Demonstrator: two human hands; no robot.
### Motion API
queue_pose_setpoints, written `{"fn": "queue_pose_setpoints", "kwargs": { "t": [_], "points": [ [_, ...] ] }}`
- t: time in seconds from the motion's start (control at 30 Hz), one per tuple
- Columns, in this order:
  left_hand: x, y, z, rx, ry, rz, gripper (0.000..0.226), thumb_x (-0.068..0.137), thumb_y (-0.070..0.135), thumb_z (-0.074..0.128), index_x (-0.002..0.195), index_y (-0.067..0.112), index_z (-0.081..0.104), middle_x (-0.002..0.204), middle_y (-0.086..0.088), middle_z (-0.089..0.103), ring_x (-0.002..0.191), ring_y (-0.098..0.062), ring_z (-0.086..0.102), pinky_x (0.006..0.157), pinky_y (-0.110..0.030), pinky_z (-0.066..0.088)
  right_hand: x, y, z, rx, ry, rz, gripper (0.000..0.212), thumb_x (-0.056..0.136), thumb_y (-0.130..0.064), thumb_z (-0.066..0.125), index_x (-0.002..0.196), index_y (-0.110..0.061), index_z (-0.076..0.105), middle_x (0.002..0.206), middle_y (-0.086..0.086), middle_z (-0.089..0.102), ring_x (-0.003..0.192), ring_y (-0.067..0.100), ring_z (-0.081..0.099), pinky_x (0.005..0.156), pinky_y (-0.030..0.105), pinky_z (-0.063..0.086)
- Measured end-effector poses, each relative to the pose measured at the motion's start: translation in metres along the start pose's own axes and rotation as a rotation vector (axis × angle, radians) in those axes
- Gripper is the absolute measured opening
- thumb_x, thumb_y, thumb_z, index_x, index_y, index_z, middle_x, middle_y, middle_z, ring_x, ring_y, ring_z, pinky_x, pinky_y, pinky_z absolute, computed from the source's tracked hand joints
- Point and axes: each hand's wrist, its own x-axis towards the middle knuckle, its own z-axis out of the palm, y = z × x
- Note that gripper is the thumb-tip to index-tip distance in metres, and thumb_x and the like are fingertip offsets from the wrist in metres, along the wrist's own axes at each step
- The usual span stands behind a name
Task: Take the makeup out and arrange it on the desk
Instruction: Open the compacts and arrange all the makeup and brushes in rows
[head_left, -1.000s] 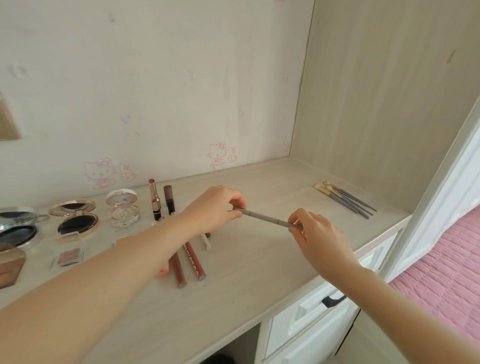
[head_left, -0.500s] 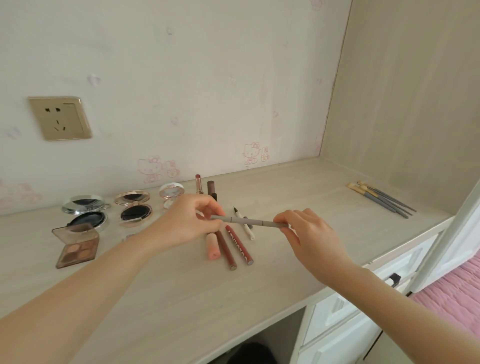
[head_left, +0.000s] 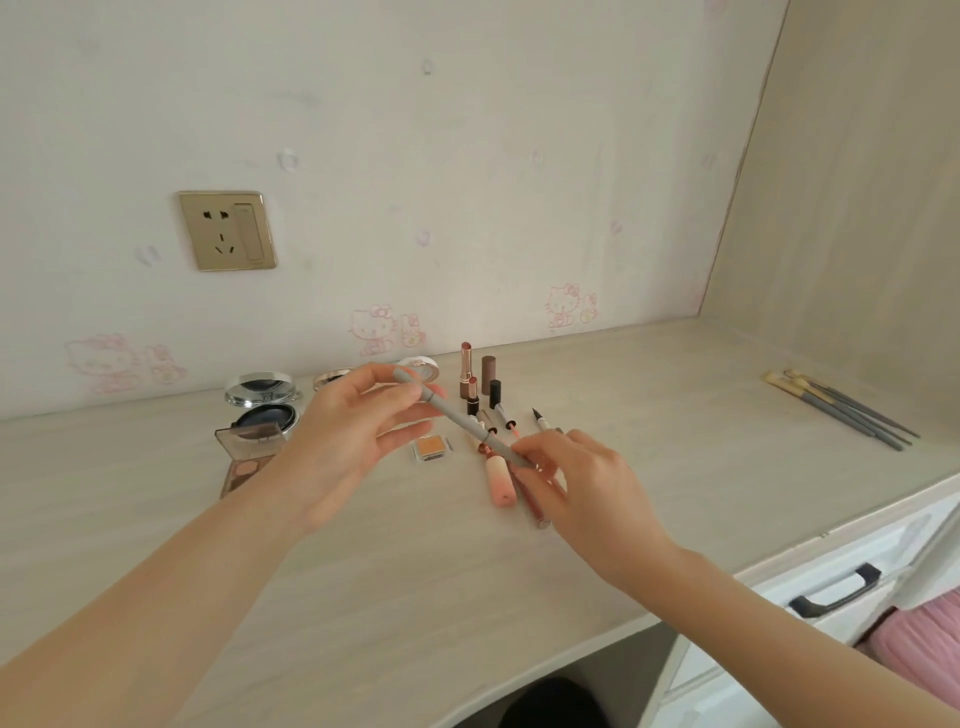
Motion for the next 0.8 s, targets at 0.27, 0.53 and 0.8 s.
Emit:
{"fn": "queue_pose_setpoints", "kwargs": {
  "t": [0.27, 0.53, 0.8],
  "points": [
    [-0.017, 0.000, 0.004, -0.035, 0.000, 0.095, 0.021, 0.093, 0.002, 0.054, 0.113, 0.001, 0.060, 0.105, -0.015, 0.071, 0.098, -0.032, 0.069, 0.087, -0.039, 0.056, -0.001, -0.033, 0.024, 0.246, -0.128, 0.114, 0.012, 0.081, -0.030, 0.072, 0.088, -0.034, 0.062, 0.087, -0.015, 0.068, 0.081, 0.001, 0.061, 0.076, 0.024, 0.051],
    [-0.024, -0.002, 0.001, 0.041, 0.051, 0.105, 0.017, 0.090, 0.003, 0.058, 0.106, 0.002, 0.065, 0.095, -0.015, 0.073, 0.090, -0.030, 0.071, 0.082, -0.039, 0.058, 0.008, -0.051, 0.033, 0.380, -0.143, 0.189, 0.012, 0.081, -0.029, 0.073, 0.090, -0.024, 0.067, 0.085, -0.013, 0.070, 0.085, -0.010, 0.058, 0.071, 0.004, 0.040],
    [-0.021, 0.002, -0.014, 0.366, 0.072, 0.205, 0.015, 0.089, 0.013, 0.064, 0.099, 0.022, 0.072, 0.083, 0.002, 0.073, 0.070, -0.013, 0.068, 0.072, -0.025, 0.056, 0.012, -0.051, 0.033, 0.201, -0.179, 0.075, 0.019, 0.090, -0.043, 0.058, 0.105, -0.033, 0.063, 0.092, -0.019, 0.068, 0.091, -0.009, 0.050, 0.071, 0.002, 0.033]
  ]
}}
